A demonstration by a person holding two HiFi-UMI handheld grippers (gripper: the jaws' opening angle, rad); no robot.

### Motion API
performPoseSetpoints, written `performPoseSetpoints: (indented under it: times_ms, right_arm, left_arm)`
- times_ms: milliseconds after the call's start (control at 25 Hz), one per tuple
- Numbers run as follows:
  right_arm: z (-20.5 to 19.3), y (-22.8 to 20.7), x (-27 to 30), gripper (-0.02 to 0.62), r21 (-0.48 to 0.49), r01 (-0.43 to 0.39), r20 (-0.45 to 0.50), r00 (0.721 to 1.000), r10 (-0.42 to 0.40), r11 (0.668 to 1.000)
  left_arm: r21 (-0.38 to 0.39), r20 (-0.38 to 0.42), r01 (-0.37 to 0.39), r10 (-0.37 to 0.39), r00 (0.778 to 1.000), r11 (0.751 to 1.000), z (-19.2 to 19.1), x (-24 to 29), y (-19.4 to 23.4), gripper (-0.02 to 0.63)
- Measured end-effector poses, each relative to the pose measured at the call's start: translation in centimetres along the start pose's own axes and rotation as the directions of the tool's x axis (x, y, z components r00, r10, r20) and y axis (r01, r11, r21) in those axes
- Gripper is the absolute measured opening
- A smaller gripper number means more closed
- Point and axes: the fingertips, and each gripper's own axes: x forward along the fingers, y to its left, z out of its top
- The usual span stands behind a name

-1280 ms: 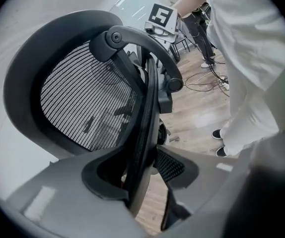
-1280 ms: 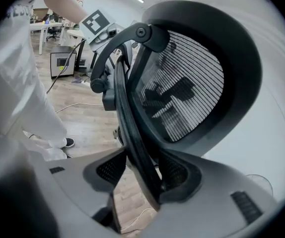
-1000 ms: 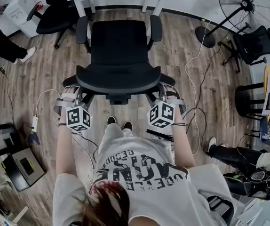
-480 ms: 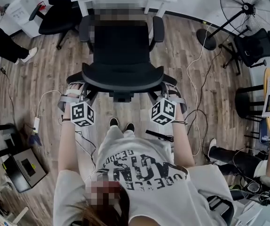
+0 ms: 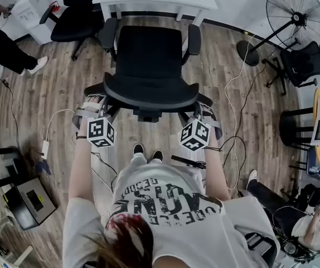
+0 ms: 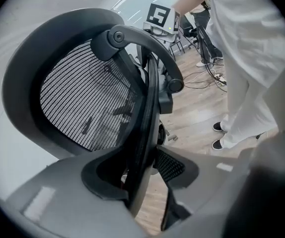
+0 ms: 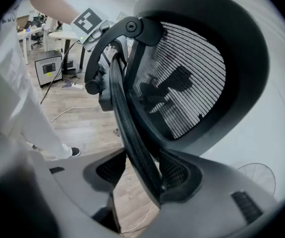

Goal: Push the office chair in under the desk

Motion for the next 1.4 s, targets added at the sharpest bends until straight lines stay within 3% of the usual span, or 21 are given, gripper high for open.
performPoseSetpoints:
  times_ms: [760, 1400]
  right_arm:
    - [3.5, -1.6, 2.9, 0.195, 0.018, 0.029, -0.009, 1.000, -0.029, 0.999]
    - [4.2, -4.2, 4.9, 0.196, 0.021, 0.036, -0.011, 0.999, -0.036, 0.999]
  left_arm:
    - [0.024, 0.023, 0.014, -0.015, 1.000, 1.000, -4.0, 1.8, 3.6, 0.193]
    - [0.021, 0.025, 0.021, -0.022, 0.999, 1.000, -4.8, 3.8, 6.3, 0.195]
